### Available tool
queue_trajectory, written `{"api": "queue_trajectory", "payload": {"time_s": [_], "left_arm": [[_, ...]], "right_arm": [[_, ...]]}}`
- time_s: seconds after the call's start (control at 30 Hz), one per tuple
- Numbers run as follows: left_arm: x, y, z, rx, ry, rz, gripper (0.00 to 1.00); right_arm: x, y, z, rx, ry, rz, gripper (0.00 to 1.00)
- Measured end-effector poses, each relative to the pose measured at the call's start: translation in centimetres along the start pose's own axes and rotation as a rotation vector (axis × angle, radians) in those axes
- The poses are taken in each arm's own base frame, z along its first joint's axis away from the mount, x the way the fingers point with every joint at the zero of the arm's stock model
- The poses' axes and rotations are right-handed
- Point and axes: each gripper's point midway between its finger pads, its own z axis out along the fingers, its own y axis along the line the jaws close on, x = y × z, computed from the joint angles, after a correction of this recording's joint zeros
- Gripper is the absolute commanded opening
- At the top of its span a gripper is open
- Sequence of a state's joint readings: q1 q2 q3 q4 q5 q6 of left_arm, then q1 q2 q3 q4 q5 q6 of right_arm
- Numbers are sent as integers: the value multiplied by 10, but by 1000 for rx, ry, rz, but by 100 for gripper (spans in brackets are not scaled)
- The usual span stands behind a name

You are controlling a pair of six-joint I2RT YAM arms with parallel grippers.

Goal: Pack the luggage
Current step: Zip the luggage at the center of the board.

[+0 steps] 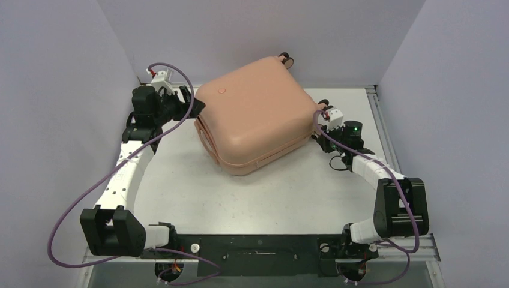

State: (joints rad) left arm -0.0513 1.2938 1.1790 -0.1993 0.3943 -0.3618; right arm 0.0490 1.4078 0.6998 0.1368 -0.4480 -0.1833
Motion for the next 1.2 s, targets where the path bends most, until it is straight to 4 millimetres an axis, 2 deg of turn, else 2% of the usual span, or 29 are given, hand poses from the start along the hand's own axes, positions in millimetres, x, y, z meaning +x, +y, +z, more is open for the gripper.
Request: {"api": "queue_trajectory", "payload": {"time_s": [0.17,0.43,0.53,0.67,0.73,0.9,1.0,1.1,1.13,1.2], "left_arm": [[2,-6,0,29,11,18,69],[7,-45,0,178,37,88,73],[6,-45,1,172,31,98,77],[-2,-24,10,90,6,99,78],[-9,-8,20,30,-6,95,78],[-13,38,55,-103,15,53,77],[-5,60,76,-125,60,-44,75],[9,88,86,-134,102,-215,75],[14,98,88,-144,113,-266,76],[21,116,89,-166,129,-358,89]], "right_arm": [[-1,-19,1,72,2,91,5],[-5,-46,12,190,13,137,5],[-8,-55,19,220,17,146,5],[-11,-60,20,242,11,150,7],[-12,-59,20,241,12,148,22],[-18,-62,16,255,4,124,30],[-29,-61,7,259,-19,108,32],[-45,-61,-4,265,-60,88,34],[-51,-61,-8,268,-74,77,35],[-59,-61,-13,273,-94,67,37]]}}
